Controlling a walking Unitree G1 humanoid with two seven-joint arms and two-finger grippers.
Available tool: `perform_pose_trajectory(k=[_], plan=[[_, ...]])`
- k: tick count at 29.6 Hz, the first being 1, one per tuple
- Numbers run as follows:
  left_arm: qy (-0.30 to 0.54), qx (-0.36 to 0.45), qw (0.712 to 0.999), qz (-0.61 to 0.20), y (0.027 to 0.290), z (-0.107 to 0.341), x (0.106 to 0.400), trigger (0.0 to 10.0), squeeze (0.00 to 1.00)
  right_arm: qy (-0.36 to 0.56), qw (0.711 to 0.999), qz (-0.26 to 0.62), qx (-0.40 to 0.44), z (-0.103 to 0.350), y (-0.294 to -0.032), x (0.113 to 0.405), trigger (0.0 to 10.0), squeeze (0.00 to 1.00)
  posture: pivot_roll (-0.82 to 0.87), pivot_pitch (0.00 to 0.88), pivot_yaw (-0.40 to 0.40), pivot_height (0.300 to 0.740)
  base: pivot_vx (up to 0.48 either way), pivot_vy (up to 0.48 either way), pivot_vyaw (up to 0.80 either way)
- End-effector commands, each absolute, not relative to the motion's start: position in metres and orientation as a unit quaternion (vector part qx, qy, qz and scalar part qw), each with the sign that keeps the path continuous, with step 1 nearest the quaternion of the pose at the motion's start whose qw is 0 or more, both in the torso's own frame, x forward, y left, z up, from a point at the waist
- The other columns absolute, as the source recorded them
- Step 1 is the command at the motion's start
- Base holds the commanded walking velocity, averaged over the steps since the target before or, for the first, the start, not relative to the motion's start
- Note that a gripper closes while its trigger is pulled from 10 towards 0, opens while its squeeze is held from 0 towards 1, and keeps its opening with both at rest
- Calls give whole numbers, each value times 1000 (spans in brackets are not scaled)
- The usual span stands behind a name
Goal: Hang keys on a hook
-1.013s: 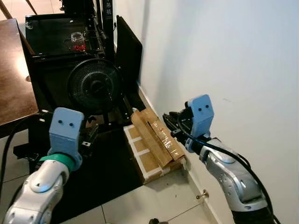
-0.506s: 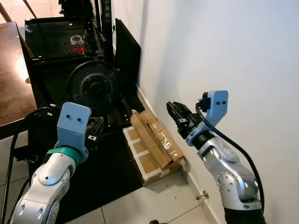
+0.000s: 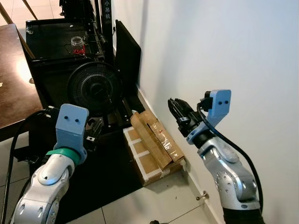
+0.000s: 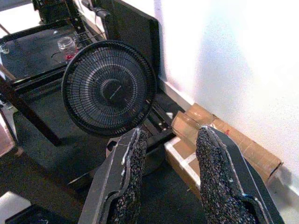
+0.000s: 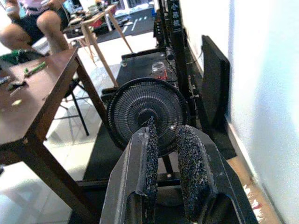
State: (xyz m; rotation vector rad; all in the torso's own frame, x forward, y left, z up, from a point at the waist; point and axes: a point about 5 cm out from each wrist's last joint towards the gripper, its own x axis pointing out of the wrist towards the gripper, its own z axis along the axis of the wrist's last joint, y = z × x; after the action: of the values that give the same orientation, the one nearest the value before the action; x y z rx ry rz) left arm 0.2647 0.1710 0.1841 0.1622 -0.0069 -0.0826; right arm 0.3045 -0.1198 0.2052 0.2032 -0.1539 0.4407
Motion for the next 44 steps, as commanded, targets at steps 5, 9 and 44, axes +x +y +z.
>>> perform_pose_trajectory(k=[5, 9, 44], plan=[[4, 80, 996, -41, 172, 179, 264, 10000, 0, -70, 966, 230, 99, 199, -115, 304, 10000, 0, -40, 96, 42, 740, 0, 0, 790], [4, 80, 996, -41, 172, 180, 264, 10000, 0, -69, 966, 229, 100, 199, -115, 304, 10000, 0, -40, 96, 42, 740, 0, 0, 794], [4, 82, 996, -43, 172, 180, 265, 10000, 0, -68, 965, 229, 105, 198, -114, 305, 10000, 0, -34, 105, 51, 740, 0, 0, 794]])
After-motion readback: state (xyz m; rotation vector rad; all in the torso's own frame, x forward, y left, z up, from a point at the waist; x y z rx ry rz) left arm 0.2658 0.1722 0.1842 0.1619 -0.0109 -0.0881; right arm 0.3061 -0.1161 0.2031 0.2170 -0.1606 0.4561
